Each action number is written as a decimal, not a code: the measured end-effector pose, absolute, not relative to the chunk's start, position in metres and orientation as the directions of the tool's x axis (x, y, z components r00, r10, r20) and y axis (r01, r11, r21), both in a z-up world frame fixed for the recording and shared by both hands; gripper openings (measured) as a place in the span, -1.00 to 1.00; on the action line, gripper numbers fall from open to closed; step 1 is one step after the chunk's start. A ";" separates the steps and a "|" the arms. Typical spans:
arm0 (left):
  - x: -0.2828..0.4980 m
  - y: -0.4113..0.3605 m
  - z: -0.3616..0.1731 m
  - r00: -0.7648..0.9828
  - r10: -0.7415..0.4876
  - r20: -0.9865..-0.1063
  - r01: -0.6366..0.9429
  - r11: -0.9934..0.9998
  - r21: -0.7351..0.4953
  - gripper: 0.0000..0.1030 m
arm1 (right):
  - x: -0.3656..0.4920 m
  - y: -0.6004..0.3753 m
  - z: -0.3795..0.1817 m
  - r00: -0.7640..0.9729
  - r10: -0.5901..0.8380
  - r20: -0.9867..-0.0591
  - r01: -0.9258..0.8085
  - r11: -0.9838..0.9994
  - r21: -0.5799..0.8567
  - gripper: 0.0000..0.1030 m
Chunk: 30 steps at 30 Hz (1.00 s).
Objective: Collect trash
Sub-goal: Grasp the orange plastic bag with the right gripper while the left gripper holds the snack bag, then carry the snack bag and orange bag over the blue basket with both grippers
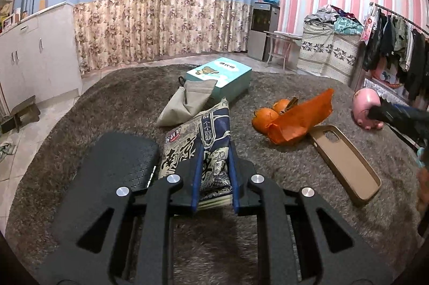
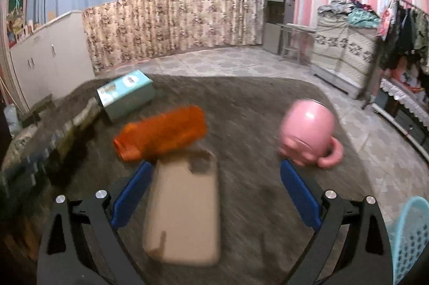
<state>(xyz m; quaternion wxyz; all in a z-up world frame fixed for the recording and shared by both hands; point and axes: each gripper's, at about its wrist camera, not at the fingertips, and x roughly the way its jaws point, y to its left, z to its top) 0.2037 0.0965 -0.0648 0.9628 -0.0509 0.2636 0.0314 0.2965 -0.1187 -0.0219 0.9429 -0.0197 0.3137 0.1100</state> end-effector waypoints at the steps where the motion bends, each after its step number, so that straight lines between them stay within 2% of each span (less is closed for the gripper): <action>1: 0.203 0.098 -0.065 0.861 0.030 -0.508 -0.087 0.992 -0.088 -0.68 | 0.303 -0.113 -0.022 0.774 0.201 -0.601 -0.221 0.974 0.041 0.84; 5: 0.204 0.104 -0.067 0.861 0.003 -0.509 -0.073 0.990 -0.119 -0.67 | 0.333 -0.091 -0.022 0.764 0.177 -0.620 -0.187 0.981 0.048 0.84; 8: 0.205 0.103 -0.068 0.859 -0.002 -0.512 -0.068 0.991 -0.119 -0.67 | 0.356 -0.083 -0.033 0.721 0.154 -0.676 -0.139 0.987 0.078 0.84; 11: 0.205 0.102 -0.069 0.858 -0.008 -0.514 -0.064 0.990 -0.122 -0.67 | 0.368 -0.082 -0.045 0.694 0.159 -0.702 -0.116 0.987 0.108 0.74; 13: 0.205 0.105 -0.069 0.858 -0.013 -0.514 -0.062 0.990 -0.128 -0.67 | 0.368 -0.082 -0.052 0.669 0.171 -0.724 -0.126 0.985 0.116 0.28; 14: 0.206 0.105 -0.069 0.858 -0.015 -0.514 -0.061 0.990 -0.130 -0.67 | 0.368 -0.082 -0.055 0.660 0.179 -0.729 -0.130 0.984 0.124 0.15; 16: 0.206 0.106 -0.070 0.857 -0.017 -0.516 -0.059 0.990 -0.130 -0.67 | 0.364 -0.085 -0.062 0.635 0.239 -0.735 -0.155 0.971 0.182 -0.34; 17: 0.206 0.106 -0.070 0.857 -0.017 -0.516 -0.059 0.990 -0.130 -0.67 | 0.362 -0.087 -0.063 0.634 0.259 -0.729 -0.160 0.966 0.204 -0.43; 19: 0.206 0.106 -0.070 0.857 -0.017 -0.516 -0.058 0.990 -0.131 -0.67 | 0.356 -0.091 -0.063 0.639 0.291 -0.712 -0.171 0.956 0.237 -0.81; 22: 0.206 0.106 -0.070 0.856 -0.016 -0.517 -0.058 0.990 -0.128 -0.67 | 0.346 -0.096 -0.058 0.659 0.312 -0.684 -0.199 0.950 0.241 -0.91; 30: 0.208 0.100 -0.069 0.850 -0.003 -0.527 -0.055 0.994 -0.094 -0.68 | 0.298 -0.156 -0.031 0.741 0.277 -0.612 -0.168 0.958 0.231 -0.94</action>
